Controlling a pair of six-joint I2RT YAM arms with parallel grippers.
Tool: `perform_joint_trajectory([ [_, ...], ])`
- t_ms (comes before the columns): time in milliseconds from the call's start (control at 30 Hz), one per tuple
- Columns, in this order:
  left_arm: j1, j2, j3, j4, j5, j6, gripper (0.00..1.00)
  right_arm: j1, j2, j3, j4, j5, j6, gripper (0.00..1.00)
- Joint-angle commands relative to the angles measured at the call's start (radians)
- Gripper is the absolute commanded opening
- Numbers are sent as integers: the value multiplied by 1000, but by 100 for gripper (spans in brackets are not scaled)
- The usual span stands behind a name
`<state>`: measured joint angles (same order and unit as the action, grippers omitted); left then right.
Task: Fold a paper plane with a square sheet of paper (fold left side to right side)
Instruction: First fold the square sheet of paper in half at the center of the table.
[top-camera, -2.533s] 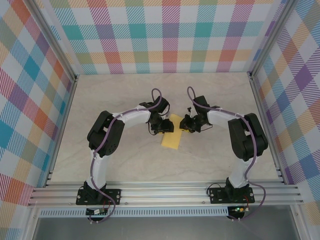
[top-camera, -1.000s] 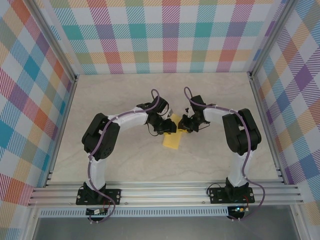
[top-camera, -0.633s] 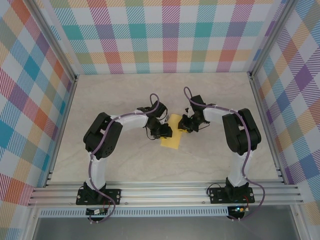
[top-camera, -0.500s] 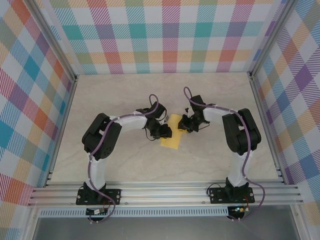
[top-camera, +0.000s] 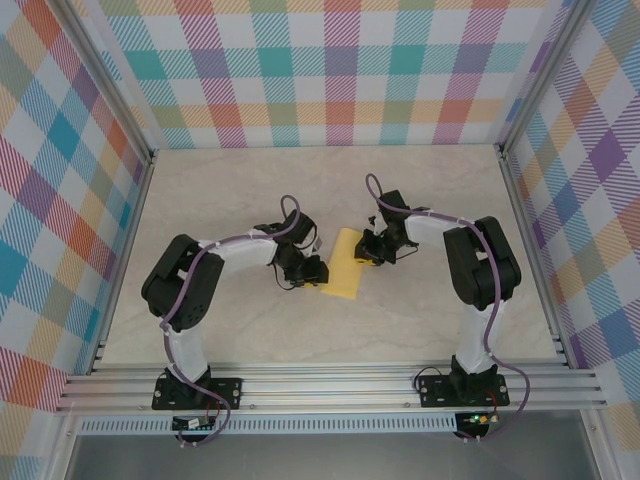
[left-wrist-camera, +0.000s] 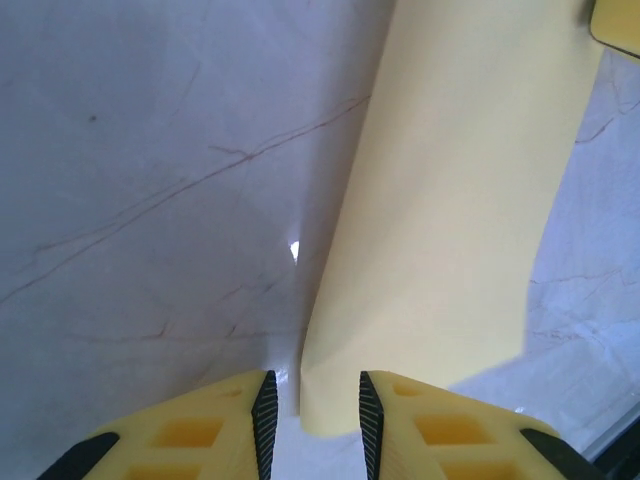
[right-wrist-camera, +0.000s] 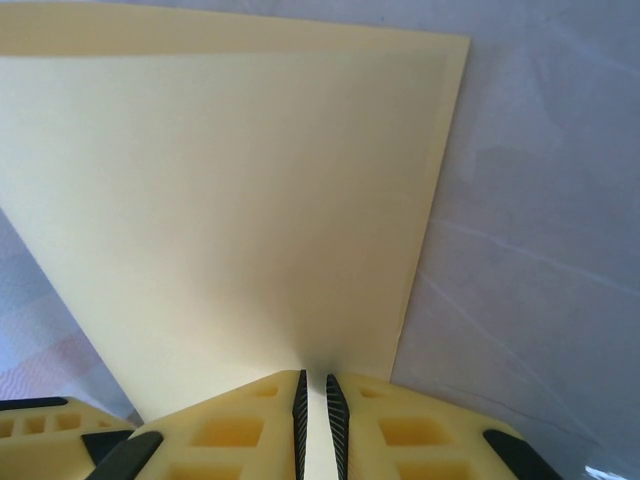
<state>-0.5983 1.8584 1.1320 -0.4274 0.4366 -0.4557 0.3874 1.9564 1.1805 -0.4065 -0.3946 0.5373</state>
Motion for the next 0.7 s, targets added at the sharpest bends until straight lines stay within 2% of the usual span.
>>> perform_joint_trajectory([
  [0,8,-62,6,4,75,-10,30,9,64,-16,-77,63,-20,17],
  [233,-26,19,59,57,139,-27,30,9,65,-13,-79,65,-19,17],
  [433,-38,95,59,52,105,-25,29,9,65,-15,-82,65,-21,17],
  [667,-38,69,-21,15,67,-8,28,8,63,-12,-85,68,-24,17],
])
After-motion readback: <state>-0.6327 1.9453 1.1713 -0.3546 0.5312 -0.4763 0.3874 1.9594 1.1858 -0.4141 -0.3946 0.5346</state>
